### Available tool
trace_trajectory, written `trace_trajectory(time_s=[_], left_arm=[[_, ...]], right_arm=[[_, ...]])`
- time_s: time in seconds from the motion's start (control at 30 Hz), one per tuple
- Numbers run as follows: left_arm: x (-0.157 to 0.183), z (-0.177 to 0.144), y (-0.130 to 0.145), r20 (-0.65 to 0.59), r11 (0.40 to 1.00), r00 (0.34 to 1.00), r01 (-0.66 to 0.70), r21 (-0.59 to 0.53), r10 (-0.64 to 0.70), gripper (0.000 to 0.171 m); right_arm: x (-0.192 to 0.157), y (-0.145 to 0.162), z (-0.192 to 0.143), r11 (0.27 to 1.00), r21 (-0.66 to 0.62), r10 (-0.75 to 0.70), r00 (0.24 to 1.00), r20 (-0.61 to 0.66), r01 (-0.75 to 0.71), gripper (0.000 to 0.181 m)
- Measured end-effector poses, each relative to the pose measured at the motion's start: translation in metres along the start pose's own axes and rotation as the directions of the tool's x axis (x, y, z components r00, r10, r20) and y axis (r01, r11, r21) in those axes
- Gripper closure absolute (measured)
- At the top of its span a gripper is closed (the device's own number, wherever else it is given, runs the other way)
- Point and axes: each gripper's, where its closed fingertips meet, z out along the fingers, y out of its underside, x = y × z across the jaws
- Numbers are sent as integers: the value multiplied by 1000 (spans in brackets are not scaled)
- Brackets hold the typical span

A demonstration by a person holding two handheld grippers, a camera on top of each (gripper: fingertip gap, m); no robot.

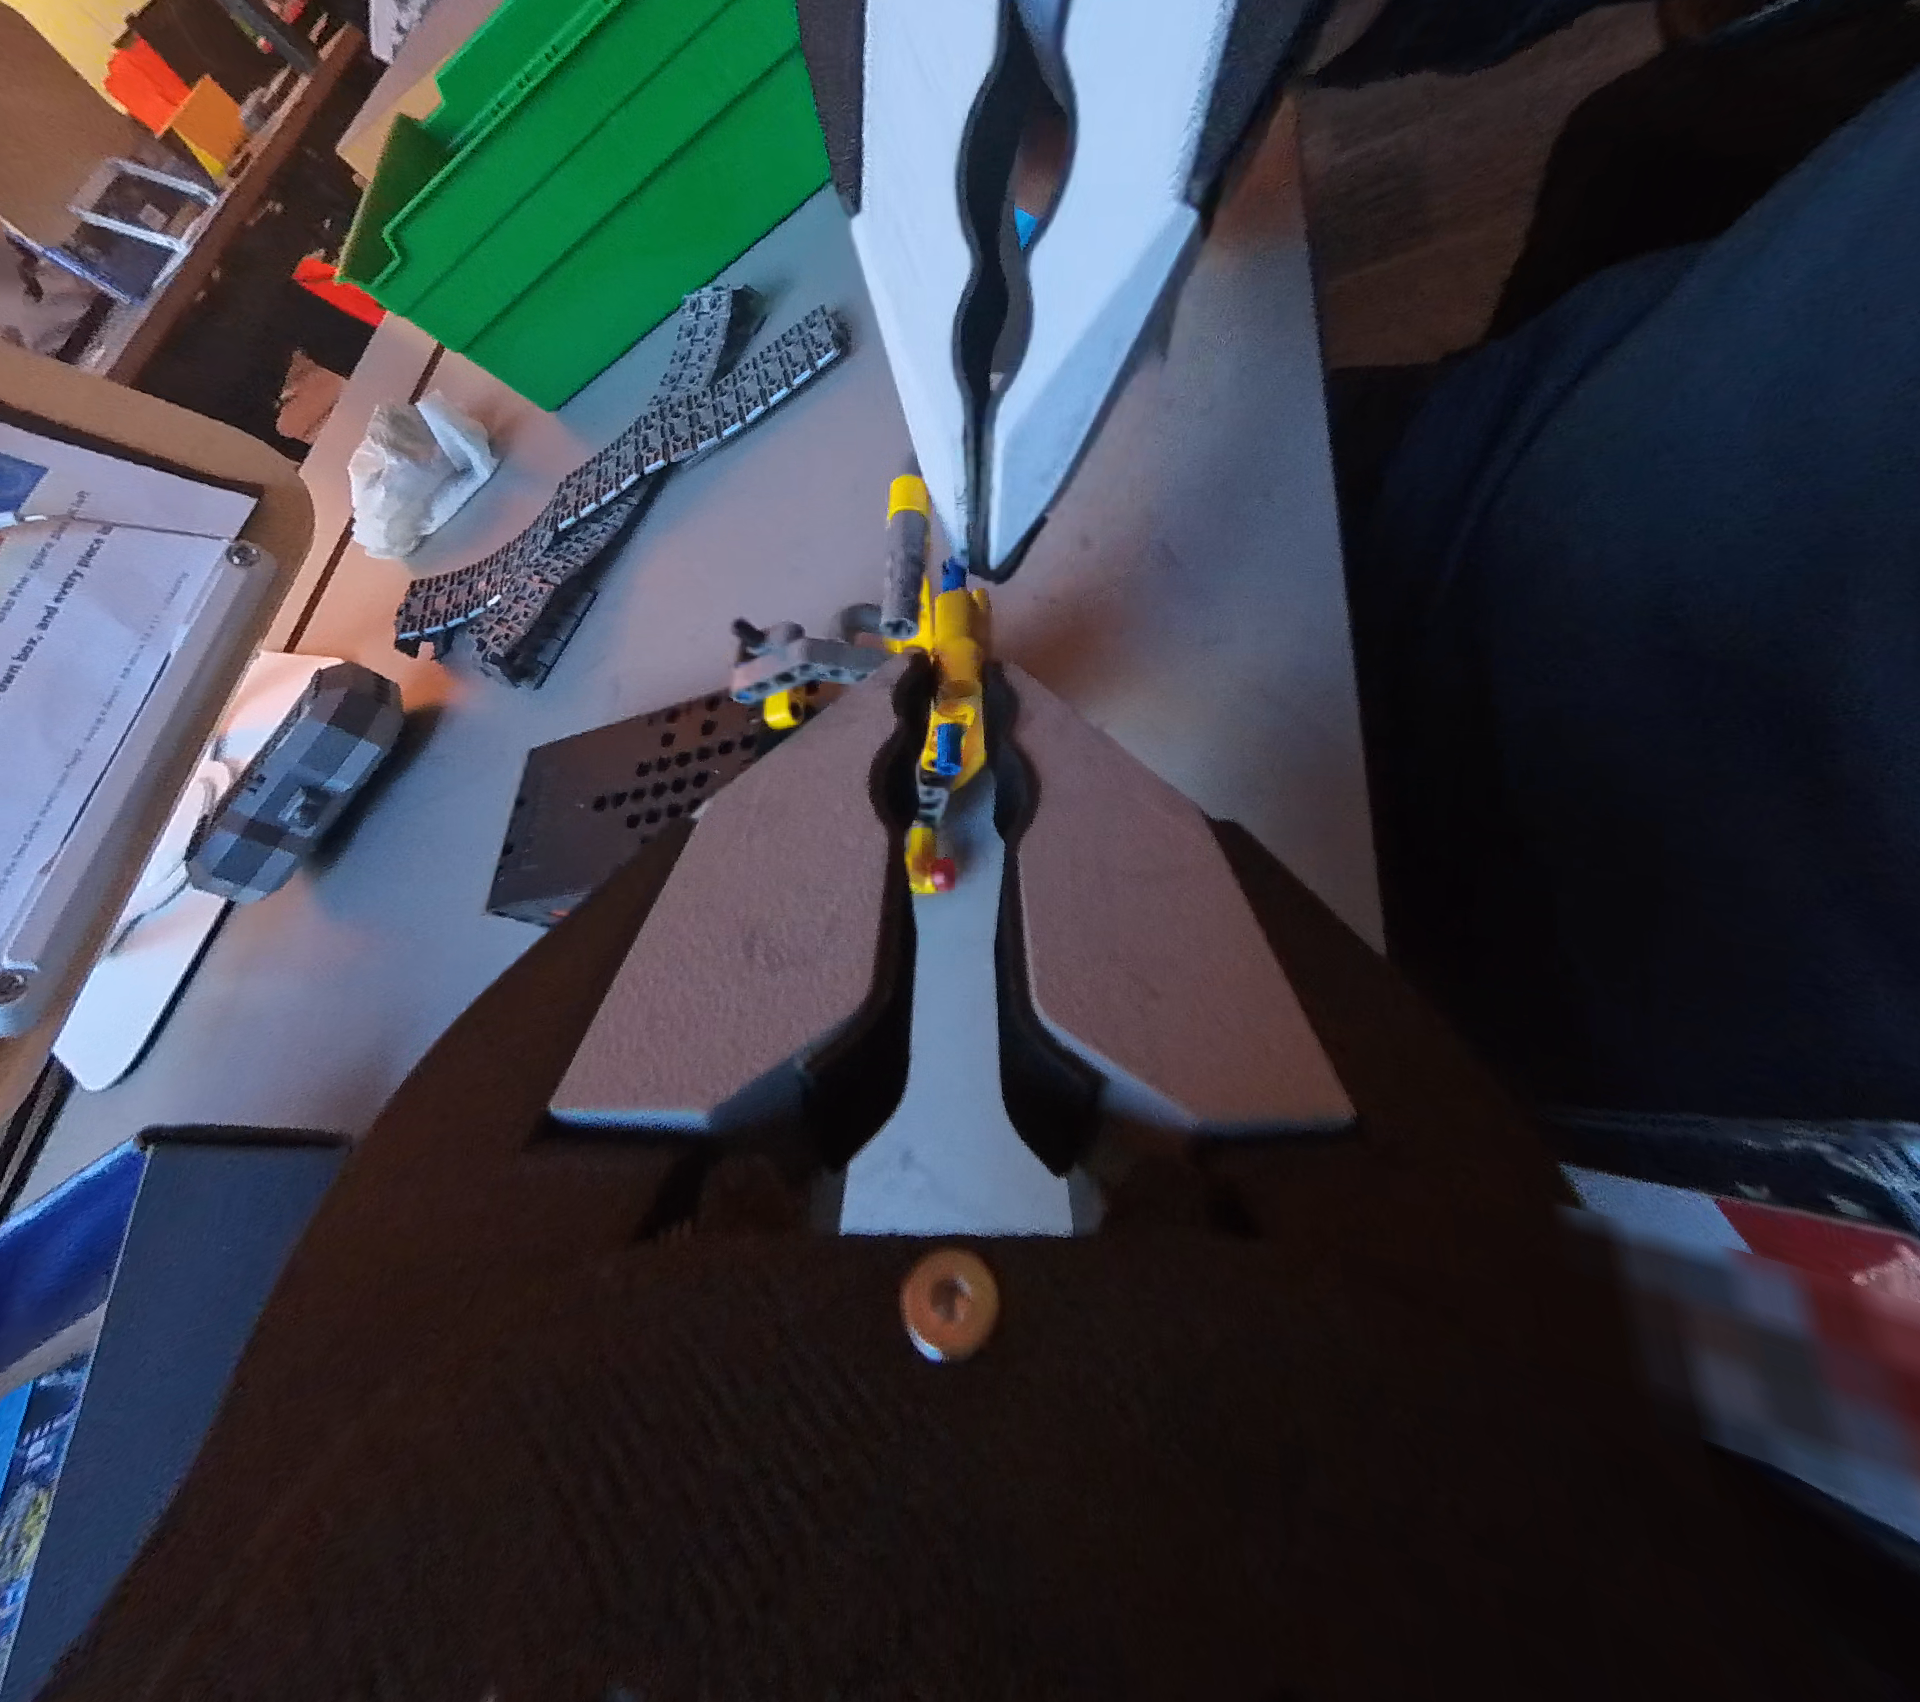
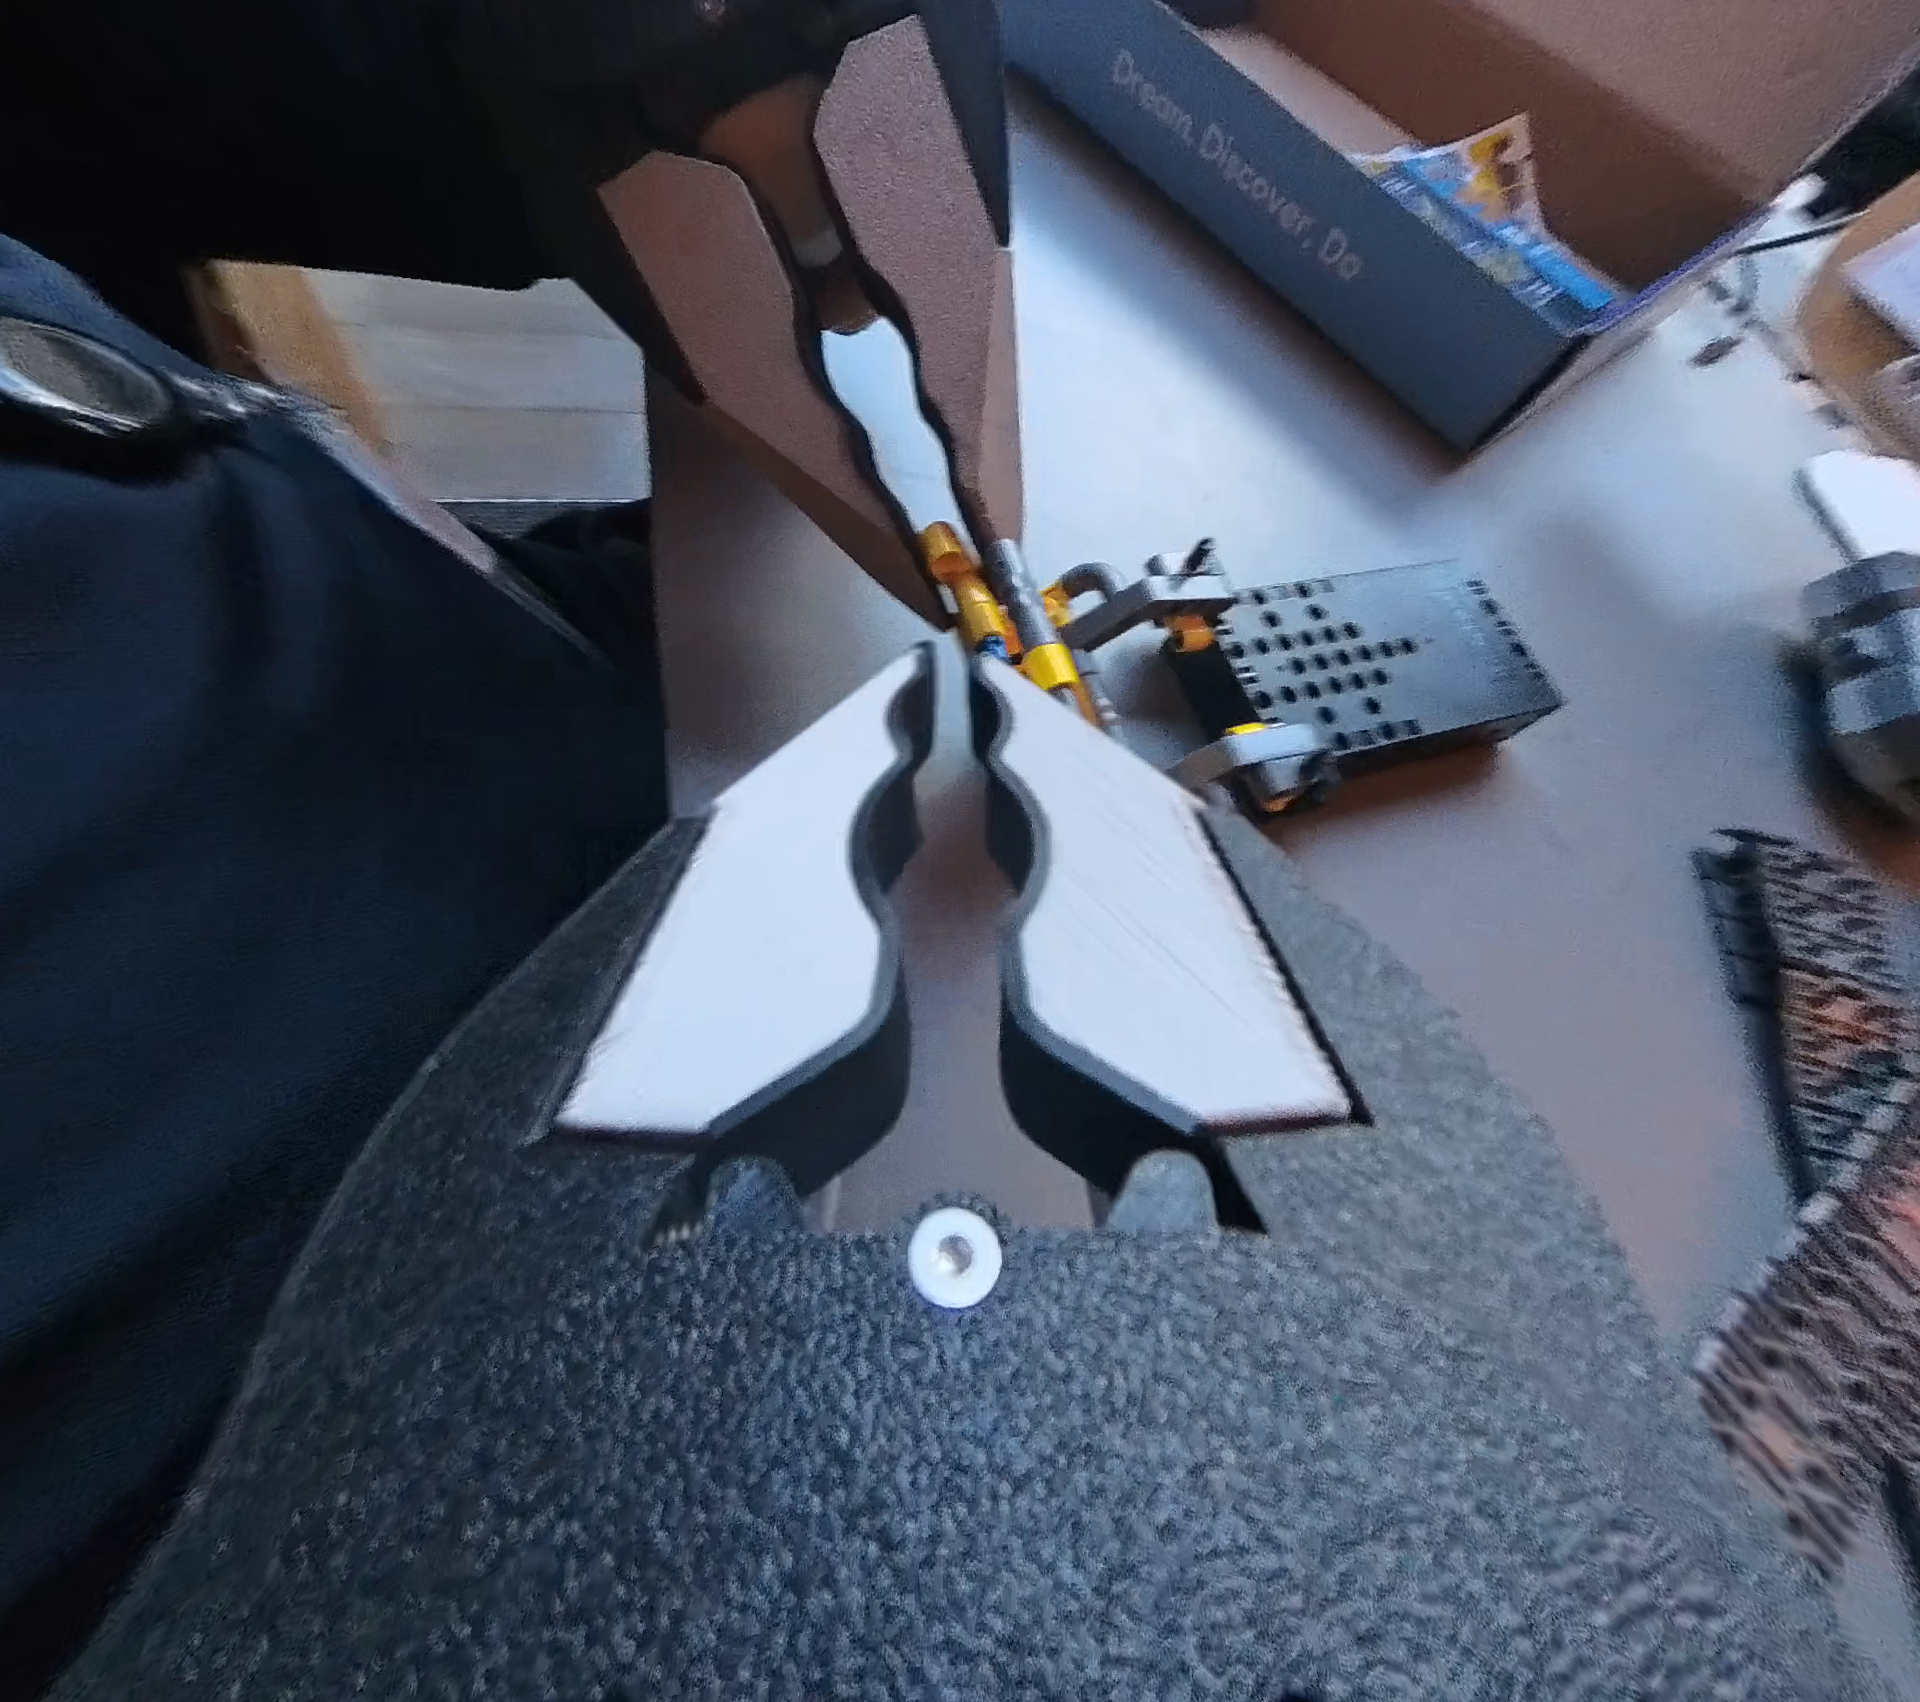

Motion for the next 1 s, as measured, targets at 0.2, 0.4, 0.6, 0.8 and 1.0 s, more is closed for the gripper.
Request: trace_trajectory(time_s=[0.2, 0.4, 0.6, 0.8, 1.0], left_arm=[[1, -2, 2, -16, 999, 999, -32, 27, 32, 163], [4, -1, -1, -31, 999, 999, -33, 42, 34, 164], [12, -3, -5, -62, 997, 997, -40, 70, 44, 164], [15, -4, -5, -67, 995, 996, -61, 83, 67, 163], [15, -6, -1, -92, 997, 996, 2, 75, 5, 163]], right_arm=[[8, -6, -6, 999, 45, 5, 999, -40, -4, 175], [0, -3, 2, 998, 17, -57, 998, -34, 58, 167], [-10, -2, 10, 996, 17, -82, 997, 2, 82, 170], [-12, -4, 9, 996, 84, 9, 993, 120, -19, 176], [-13, -5, 14, 994, 87, -70, 992, 105, 61, 177]])
